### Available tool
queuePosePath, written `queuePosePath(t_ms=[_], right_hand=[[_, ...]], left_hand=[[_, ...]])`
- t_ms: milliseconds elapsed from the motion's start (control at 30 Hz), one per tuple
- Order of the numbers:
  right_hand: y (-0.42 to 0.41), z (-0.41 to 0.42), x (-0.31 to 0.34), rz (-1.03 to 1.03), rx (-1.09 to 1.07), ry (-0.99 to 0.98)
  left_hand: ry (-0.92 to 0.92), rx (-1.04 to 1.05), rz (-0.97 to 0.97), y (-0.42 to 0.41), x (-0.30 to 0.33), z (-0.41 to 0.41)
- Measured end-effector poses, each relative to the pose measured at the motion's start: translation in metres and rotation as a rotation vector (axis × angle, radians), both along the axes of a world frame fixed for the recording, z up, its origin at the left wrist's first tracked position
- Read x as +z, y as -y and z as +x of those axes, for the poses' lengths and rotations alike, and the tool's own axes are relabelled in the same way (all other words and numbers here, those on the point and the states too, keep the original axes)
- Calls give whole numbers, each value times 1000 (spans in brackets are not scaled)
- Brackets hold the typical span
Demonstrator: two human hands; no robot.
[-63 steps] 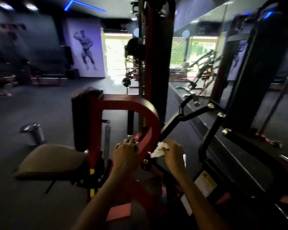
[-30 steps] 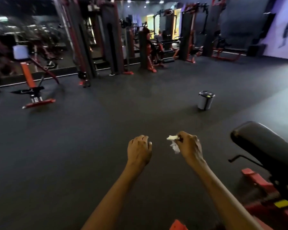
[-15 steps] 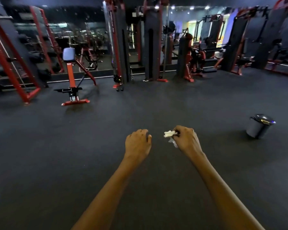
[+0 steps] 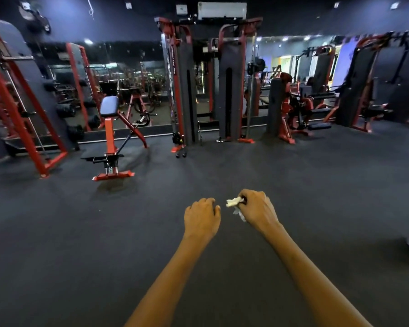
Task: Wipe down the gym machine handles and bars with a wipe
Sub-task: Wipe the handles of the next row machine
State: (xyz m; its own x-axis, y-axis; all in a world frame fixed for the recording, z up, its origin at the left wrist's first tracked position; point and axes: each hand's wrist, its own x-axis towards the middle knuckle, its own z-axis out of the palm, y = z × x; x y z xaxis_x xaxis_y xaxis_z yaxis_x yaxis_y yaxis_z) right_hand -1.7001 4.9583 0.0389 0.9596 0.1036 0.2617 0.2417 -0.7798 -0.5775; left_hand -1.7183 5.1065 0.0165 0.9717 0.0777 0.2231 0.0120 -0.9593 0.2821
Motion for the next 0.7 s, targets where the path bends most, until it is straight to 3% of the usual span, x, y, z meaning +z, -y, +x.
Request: queuePosePath(t_ms=[367, 700], right_hand=[[-34, 315, 20, -30, -29, 19], [-19, 591, -3, -51, -74, -39]], left_hand=[[55, -29, 9, -43, 20, 318], [25, -94, 26, -38, 10, 595]])
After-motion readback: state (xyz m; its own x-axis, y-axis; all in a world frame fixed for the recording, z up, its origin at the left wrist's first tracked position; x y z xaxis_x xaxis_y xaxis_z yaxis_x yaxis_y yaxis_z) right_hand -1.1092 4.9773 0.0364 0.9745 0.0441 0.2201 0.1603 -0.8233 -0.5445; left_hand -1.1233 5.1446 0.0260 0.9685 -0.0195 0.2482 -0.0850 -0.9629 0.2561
